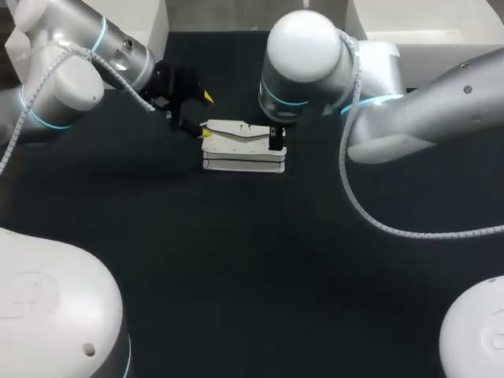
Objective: Pick up the bag, open it, inspect its contents, close it, and place it on the opposite side
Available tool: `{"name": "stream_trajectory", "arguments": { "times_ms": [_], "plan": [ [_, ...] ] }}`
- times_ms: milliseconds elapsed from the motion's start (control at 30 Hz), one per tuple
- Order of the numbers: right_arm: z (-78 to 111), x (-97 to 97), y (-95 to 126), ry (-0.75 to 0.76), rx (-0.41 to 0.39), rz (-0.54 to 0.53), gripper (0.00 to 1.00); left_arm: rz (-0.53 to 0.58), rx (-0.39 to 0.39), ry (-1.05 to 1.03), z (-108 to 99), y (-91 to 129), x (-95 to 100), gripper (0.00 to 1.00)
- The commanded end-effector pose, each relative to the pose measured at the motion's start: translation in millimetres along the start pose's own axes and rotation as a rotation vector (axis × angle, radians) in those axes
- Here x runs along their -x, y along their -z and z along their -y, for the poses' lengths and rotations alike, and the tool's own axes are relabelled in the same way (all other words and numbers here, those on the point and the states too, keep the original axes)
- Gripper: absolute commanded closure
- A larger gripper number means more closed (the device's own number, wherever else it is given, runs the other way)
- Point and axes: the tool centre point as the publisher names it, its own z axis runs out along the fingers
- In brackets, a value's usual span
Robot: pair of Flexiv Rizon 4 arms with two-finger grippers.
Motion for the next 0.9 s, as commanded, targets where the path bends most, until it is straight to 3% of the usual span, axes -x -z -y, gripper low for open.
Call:
{"name": "stream_trajectory", "arguments": {
  "times_ms": [33,100,133,733,900],
  "plan": [
    [-2.9,7.0,4.0,-0.009,-0.017,-0.093,0.0,-0.067,0.026,0.036,-3.4,13.5,-0.6,0.0],
    [1.3,9.0,5.9,-0.046,-0.016,-0.118,0.0,-0.087,0.062,0.056,-7.0,17.0,-2.8,0.0],
    [6.4,9.2,7.5,-0.047,-0.029,-0.118,0.0,-0.063,0.139,0.043,-11.6,20.8,-4.7,0.0],
    [6.4,9.2,7.5,-0.047,-0.029,-0.118,0.0,-0.063,0.139,0.043,-11.6,20.8,-4.7,0.0],
    [31.9,31.5,1.1,-0.406,-0.135,-0.344,0.0,-0.064,0.157,0.463,-13.7,34.8,6.8,0.0]
  ]
}}
